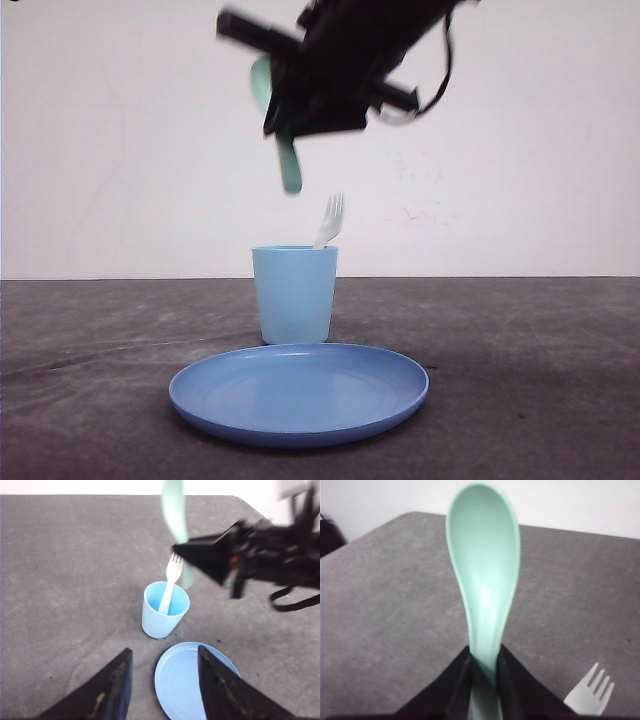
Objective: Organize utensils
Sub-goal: 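Lift the green spoon over the cup and release it inside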
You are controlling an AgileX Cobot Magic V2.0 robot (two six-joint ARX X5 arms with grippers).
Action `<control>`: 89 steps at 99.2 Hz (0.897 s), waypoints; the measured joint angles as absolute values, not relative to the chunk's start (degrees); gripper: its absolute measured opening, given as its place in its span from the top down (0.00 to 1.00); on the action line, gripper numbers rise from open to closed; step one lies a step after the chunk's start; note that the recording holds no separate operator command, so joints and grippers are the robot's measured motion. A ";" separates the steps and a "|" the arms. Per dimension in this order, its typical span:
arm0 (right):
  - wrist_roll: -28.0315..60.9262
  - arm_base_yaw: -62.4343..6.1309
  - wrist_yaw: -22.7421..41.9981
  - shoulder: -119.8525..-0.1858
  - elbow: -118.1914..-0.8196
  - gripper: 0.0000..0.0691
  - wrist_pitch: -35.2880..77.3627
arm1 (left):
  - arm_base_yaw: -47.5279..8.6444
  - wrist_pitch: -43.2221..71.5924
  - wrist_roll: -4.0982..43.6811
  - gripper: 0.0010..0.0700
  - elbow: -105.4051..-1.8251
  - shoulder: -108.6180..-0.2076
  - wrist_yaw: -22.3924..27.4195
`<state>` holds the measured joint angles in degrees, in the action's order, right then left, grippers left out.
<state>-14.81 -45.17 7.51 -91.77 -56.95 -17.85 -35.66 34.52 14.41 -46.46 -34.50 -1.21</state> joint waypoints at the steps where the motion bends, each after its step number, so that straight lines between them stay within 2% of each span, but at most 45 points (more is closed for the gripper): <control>1: -14.79 -45.15 7.51 -92.05 -56.95 0.91 -18.04 | -35.66 34.52 14.41 0.67 -46.46 -34.50 -1.21; 33: -14.74 -44.27 9.21 -97.27 -56.95 0.90 -18.85 | -35.66 35.40 14.46 0.67 -46.46 -34.54 -1.21; 39: -14.74 -44.23 9.15 -97.56 -56.95 0.84 -18.41 | -35.66 35.88 14.48 0.67 -46.46 -34.54 -1.21; 49: -14.74 -44.21 9.06 -97.60 -56.95 0.63 -18.17 | -35.66 36.01 14.48 0.67 -46.46 -34.54 -1.21; 55: -14.76 -44.21 9.04 -97.60 -56.95 0.55 -17.58 | -35.66 36.01 14.48 0.67 -46.46 -34.54 -1.21; 73: -14.76 -44.25 7.46 -96.18 -56.88 0.51 -14.74 | -35.66 36.34 14.48 0.67 -46.46 -34.54 -1.21; 89: -14.74 -45.12 6.46 -87.92 -56.84 0.51 -8.29 | -35.66 36.86 14.48 0.67 -46.46 -34.54 -1.21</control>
<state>-14.74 -45.12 6.46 -87.92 -56.84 -8.29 -35.66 36.86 14.48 -46.46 -34.54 -1.21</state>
